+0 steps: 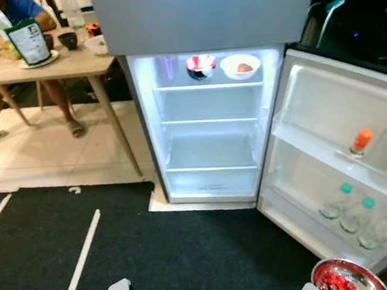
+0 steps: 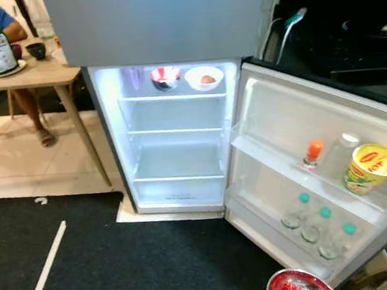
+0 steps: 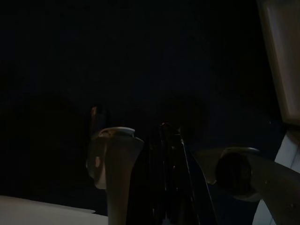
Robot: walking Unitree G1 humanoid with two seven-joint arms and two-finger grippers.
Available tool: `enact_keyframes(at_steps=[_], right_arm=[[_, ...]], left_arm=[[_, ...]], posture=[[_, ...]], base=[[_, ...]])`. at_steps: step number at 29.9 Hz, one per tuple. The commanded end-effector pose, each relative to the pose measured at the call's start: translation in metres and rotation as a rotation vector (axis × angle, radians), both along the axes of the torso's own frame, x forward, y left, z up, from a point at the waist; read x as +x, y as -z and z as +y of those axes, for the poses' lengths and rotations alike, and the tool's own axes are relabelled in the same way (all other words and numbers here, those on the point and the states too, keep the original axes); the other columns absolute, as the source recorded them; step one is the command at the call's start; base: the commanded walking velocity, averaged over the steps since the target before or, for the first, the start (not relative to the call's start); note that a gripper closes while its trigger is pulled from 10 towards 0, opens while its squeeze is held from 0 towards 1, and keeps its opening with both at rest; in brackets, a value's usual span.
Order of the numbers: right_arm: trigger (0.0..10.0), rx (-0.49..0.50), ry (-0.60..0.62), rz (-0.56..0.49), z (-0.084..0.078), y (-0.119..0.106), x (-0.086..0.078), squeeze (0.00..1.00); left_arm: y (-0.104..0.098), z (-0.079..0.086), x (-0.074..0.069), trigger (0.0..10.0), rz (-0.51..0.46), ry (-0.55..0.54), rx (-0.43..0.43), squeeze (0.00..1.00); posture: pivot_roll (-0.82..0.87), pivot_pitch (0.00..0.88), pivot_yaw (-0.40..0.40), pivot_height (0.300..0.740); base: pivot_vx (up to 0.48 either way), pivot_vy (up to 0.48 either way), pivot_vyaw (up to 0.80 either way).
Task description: Restocking fridge
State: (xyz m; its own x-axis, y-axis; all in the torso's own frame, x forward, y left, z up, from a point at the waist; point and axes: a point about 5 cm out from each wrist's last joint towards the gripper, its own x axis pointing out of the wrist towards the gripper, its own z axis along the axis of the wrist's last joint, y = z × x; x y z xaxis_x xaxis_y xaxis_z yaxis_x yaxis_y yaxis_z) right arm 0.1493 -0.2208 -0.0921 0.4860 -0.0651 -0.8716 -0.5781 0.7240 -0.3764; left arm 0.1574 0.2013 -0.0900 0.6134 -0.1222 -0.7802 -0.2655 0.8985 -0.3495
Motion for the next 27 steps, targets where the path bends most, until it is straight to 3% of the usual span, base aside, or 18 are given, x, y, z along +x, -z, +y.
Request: enact_keyframes(at_steps=[1, 7, 27], right_arm=[[10.0, 0.012, -0.009, -0.007, 0.004, 0.0002, 0.0011, 0.0], [10.0, 0.013, -0.023, -0.006, 0.005, -0.0001, 0.0022, 0.0], [10.0, 0.02, -0.023, -0.013, 0.008, 0.0, 0.0035, 0.0]], left_arm=[[0.0021, 0.0012, -0.0054, 10.0, 0.021, 0.004, 0.0, 0.0], [0.0025, -0.0008, -0.0061, 10.0, 0.024, 0.037, 0.0, 0.0], [0.0036, -0.0038, -0.0084, 10.0, 0.027, 0.065, -0.004, 0.0]], posture=[[-0.06, 0.09, -0.026, 0.74], [-0.05, 0.086, -0.025, 0.74], [-0.06, 0.089, -0.022, 0.74]], base=[[0.0, 0.0, 0.0], [0.0, 0.0, 0.0], [0.303, 0.0, 0.0]])
